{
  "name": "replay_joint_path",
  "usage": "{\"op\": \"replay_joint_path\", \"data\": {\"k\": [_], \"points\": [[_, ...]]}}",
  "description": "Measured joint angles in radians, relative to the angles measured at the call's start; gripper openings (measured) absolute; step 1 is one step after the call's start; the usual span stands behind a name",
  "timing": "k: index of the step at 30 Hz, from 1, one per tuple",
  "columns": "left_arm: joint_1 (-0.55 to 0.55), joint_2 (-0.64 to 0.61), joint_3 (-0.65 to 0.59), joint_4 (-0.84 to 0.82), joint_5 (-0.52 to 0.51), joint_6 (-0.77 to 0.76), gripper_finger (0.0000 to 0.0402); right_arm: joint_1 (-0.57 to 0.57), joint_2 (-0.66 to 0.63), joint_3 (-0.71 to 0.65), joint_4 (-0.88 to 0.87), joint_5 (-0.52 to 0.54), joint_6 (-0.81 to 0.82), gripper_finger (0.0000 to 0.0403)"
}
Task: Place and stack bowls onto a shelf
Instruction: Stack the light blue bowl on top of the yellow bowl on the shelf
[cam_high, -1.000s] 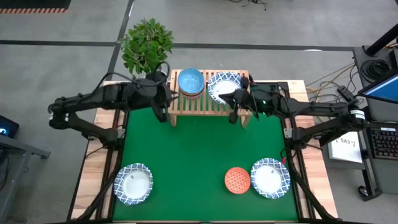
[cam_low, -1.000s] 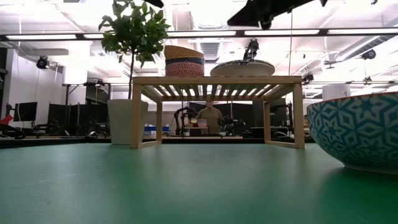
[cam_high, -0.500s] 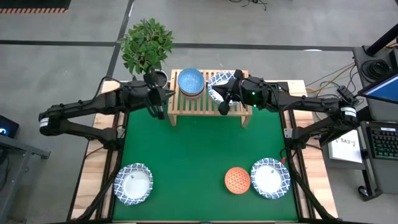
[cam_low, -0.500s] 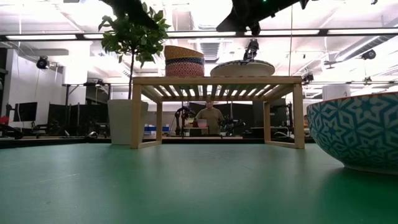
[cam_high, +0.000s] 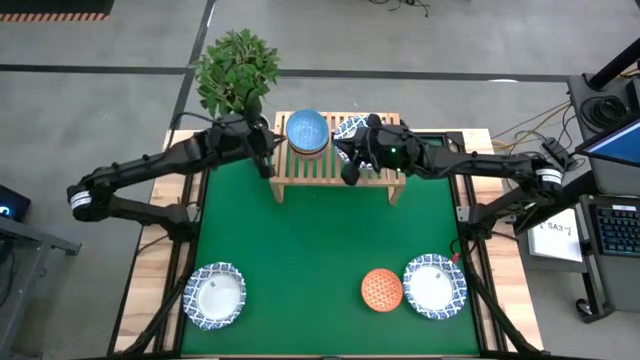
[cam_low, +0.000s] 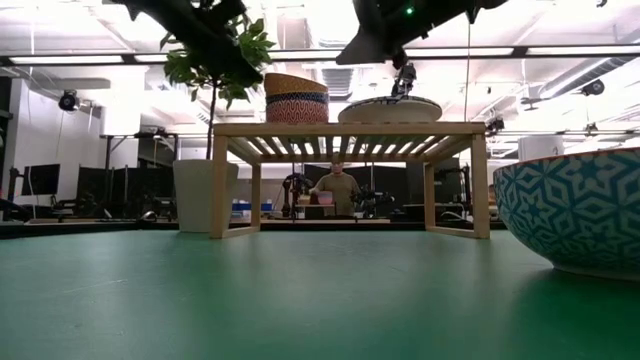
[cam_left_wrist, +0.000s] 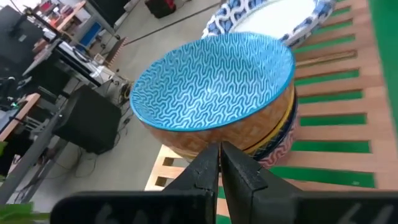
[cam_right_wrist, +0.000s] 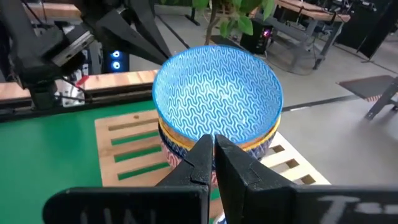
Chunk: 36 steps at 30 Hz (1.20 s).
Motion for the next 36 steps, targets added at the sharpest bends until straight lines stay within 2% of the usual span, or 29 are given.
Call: {"op": "replay_joint_path", "data": {"k": [5, 12, 21, 30, 36], "points": [[0.028, 0.045, 0.003, 0.037, 0.005, 0.014, 0.0, -0.002, 0.017, 0.0, 0.0, 0.046, 0.004, 0.0009], [0.043, 0.081, 0.003, 0.045, 0.002, 0.012, 0.0, -0.008, 0.027, 0.0, 0.0, 0.048, 0.013, 0.0009], [0.044, 0.029, 0.005, 0.045, -0.021, 0.01, 0.0, -0.061, 0.027, 0.0, 0.088, 0.043, 0.008, 0.0009], [0.05, -0.01, 0.024, 0.05, -0.019, 0.017, 0.0, -0.174, 0.048, 0.007, 0.23, -0.148, 0.019, 0.0009], [0.05, 0.008, 0.024, 0.13, 0.015, 0.03, 0.0, -0.195, 0.108, 0.067, 0.23, -0.164, 0.001, 0.0009]]}}
